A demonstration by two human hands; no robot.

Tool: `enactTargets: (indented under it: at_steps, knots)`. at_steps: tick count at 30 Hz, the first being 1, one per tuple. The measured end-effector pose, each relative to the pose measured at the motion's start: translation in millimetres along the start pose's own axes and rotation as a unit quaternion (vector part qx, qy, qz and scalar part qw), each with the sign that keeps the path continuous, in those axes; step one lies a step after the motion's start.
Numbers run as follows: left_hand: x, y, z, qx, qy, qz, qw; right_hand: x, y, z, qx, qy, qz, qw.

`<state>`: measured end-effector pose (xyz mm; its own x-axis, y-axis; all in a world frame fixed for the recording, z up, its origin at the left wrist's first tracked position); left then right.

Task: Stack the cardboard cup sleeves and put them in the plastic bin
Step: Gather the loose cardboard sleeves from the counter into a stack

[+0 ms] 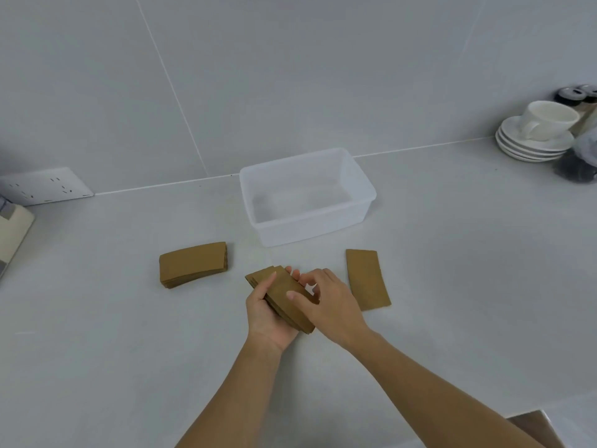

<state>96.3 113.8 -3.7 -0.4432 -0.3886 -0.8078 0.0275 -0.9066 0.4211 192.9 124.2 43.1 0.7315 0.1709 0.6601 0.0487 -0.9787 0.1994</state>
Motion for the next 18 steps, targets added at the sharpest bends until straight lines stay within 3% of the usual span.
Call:
enactTargets:
  at_steps: [4,9,18]
  knots:
    - [-4.5,-4.1,-5.5,0.008,0.016,0.004,1.000,21.1,-6.8,16.3,-0.031,0.057,0.121,0.991]
    - [-4.5,-8.2,-10.2,0.002,0.033,0.003,0.999,37.3,-16.3,47.6,-0.130,0.136,0.191,0.963]
    - [-0.9,-7.4,-11.1,0.002,0.020,0.008,1.000,29.8,-18.8,83.7,-0.208,0.191,0.167,0.945]
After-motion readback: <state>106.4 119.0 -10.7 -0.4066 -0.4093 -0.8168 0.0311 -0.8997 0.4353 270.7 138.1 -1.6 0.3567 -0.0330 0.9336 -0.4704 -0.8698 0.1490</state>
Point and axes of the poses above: each hand's wrist, its own y-axis away from the middle knuckle, its own x-axis out of the back of the hand, z = x × y, the point moved 5 cm from there along -y, towards the middle knuckle, and after that the axes turned 12 degrees about -x, right-handed, at the moved point
